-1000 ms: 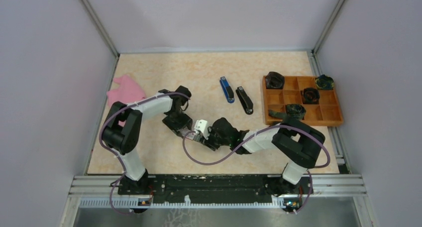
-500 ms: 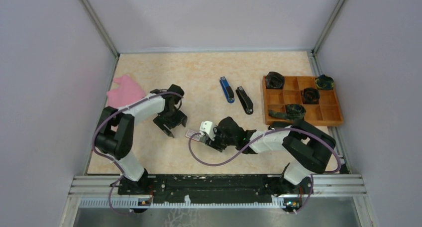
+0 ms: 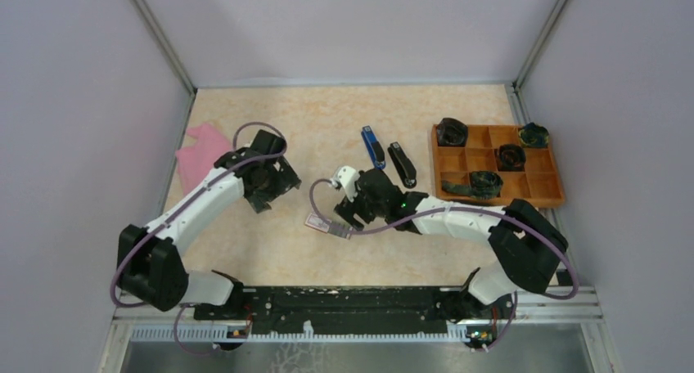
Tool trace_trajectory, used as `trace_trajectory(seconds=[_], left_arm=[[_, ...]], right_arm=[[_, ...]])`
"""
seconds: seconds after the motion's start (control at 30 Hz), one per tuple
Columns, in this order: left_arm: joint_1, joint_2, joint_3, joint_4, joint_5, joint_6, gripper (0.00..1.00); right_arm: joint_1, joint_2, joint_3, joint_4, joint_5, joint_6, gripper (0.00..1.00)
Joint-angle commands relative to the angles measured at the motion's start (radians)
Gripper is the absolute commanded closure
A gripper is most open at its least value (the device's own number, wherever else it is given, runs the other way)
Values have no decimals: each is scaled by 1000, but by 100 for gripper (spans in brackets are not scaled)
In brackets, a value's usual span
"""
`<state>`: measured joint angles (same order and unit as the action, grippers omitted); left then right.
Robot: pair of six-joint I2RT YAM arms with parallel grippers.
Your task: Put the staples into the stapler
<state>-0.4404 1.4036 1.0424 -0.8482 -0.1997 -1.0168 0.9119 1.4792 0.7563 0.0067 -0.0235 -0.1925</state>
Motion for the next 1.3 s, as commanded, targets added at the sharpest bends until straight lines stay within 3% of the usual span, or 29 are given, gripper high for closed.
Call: trace_trajectory(seconds=[0.0, 0.23, 0.43, 0.63, 0.8, 1.03, 1.27], left_arm=[[8, -110, -15, 64, -71, 167, 1], [10, -242, 10, 202, -88, 469, 1], [12, -325, 26, 304, -49, 666, 1], [22, -430, -89, 404, 15, 709, 1], [38, -415, -107, 396, 76, 713, 1], [129, -365, -108, 401, 230, 706, 1], [259, -351, -143, 465, 455, 695, 1]], right_arm=[[-42, -68, 115, -123, 135, 118, 19], [-154, -53, 228, -207, 245, 261, 17], [-260, 67, 382, -278, 267, 319, 18], [-336, 278, 563, -331, 252, 315, 26], [-354, 425, 703, -341, 277, 304, 30], [-369, 610, 860, -381, 305, 299, 47], [-370, 659, 933, -435, 274, 312, 83]])
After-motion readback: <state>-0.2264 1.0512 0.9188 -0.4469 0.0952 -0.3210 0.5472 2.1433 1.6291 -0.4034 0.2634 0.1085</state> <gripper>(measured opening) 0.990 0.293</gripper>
